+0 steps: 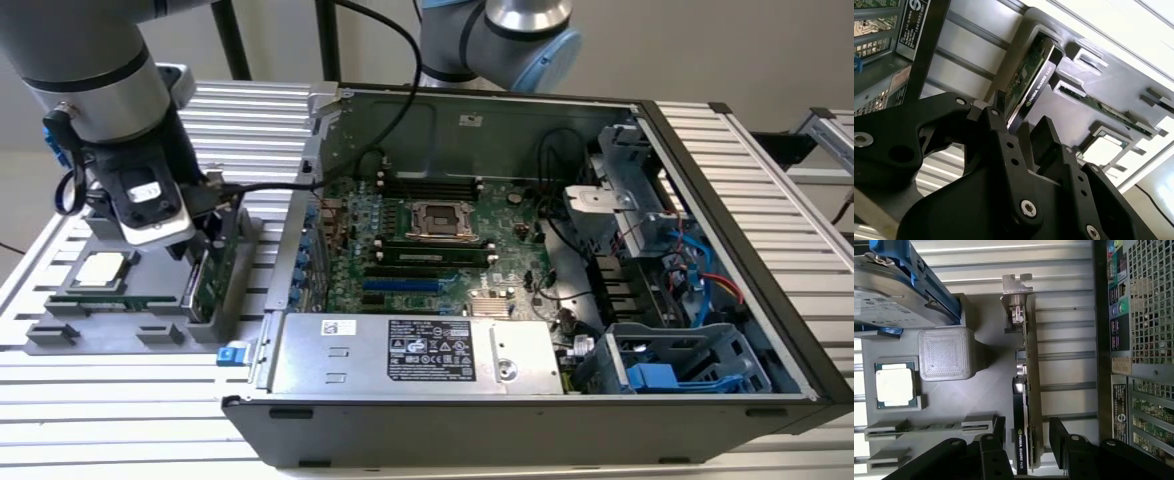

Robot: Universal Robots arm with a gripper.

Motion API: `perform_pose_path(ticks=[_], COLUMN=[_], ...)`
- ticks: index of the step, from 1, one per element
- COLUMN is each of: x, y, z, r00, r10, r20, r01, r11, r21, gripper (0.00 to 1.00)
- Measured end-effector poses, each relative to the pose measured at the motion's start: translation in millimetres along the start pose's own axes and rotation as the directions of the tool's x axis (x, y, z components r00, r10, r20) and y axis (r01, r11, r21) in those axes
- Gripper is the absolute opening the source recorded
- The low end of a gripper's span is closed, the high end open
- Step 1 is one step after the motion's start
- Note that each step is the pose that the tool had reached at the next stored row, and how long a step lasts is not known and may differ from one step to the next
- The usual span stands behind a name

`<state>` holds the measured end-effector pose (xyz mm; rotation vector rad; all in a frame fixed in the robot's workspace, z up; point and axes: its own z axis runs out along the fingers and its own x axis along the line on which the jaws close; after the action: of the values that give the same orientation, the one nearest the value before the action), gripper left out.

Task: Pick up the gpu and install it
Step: 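Pick up the gpu and move the gpu toward the slot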

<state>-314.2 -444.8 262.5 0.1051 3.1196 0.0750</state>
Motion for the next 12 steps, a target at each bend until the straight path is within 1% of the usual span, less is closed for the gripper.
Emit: perform_pose_path(ticks=[12], x=[0.1], y=[-0.3], z=[5.6], r00=[1.0000], r10=[0.000], r20=[-0.0001], r01=[0.000], r11=[1.0000], r21=[0.0000], gripper=[1.00])
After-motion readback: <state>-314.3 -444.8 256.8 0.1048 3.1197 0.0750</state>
